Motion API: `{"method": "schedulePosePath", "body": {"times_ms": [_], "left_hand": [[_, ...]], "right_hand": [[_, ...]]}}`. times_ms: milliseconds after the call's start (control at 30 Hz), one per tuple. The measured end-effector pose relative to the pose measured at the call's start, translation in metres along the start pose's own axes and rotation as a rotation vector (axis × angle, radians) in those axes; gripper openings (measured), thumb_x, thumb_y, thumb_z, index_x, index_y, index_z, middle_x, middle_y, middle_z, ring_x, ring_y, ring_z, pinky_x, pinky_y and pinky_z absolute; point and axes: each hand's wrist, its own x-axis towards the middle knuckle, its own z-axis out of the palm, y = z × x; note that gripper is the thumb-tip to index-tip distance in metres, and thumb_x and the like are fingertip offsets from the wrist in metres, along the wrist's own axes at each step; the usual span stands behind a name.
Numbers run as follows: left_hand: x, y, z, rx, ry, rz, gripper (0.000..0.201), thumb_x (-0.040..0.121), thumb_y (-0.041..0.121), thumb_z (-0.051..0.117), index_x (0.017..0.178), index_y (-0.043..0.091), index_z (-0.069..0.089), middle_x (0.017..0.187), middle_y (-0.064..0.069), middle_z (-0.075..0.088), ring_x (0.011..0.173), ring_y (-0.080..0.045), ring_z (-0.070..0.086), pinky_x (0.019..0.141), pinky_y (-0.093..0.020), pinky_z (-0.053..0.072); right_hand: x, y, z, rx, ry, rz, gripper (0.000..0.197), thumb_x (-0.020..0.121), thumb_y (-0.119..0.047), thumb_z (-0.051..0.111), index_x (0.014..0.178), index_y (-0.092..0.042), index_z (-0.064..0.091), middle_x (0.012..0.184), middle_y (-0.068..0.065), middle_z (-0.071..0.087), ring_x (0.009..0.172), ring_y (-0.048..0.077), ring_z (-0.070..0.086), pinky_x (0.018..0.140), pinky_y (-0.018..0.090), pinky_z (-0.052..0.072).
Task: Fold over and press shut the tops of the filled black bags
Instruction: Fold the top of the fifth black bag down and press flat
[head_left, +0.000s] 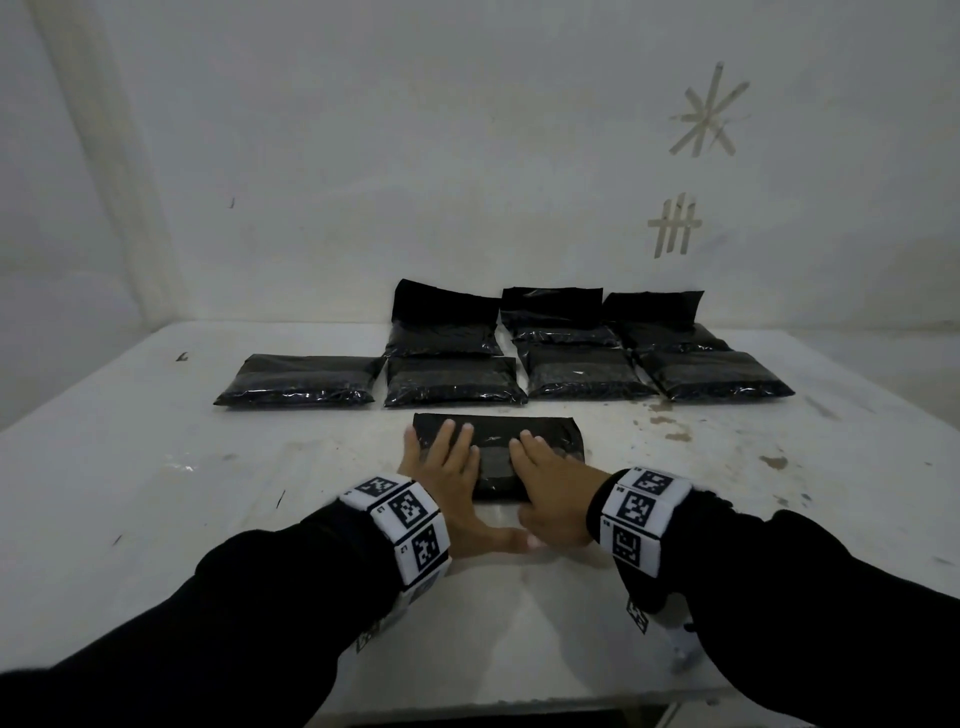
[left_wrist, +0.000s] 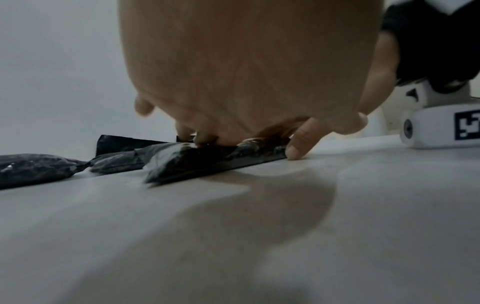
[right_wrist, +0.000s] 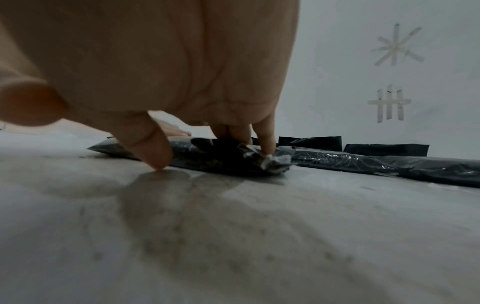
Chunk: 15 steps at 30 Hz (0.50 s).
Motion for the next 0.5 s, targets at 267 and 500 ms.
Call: {"method": "schedulePosePath", "body": {"times_ms": [267, 500], "left_hand": [[0.002, -0.001, 0.001, -0.058, -0.053, 0.039, 0.13, 0.059, 0.093, 0.035, 0.149, 0.013, -0.016, 0.156, -0.006, -0.022, 0.144, -0.023, -0.019, 0.118, -0.045, -0.009], [-0.001, -0.004, -0.004, -0.237, -0.072, 0.112, 0.122, 0.073, 0.076, 0.051, 0.148, 0.009, -0.018, 0.156, -0.006, -0.023, 0.144, -0.019, -0.019, 0.117, -0.04, -0.007]], "right_hand": [[0.005, -0.008, 0.004, -0.299, 0.049, 0.003, 0.073, 0.096, -0.033, 0.037, 0.151, -0.012, -0.006, 0.157, 0.008, -0.02, 0.145, 0.026, -0.017, 0.116, 0.053, -0.001], [0.007, -0.008, 0.007, -0.096, 0.015, -0.039, 0.086, 0.092, -0.024, 0.048, 0.149, -0.013, -0.016, 0.158, 0.009, -0.017, 0.146, 0.025, -0.011, 0.119, 0.043, 0.003]]}}
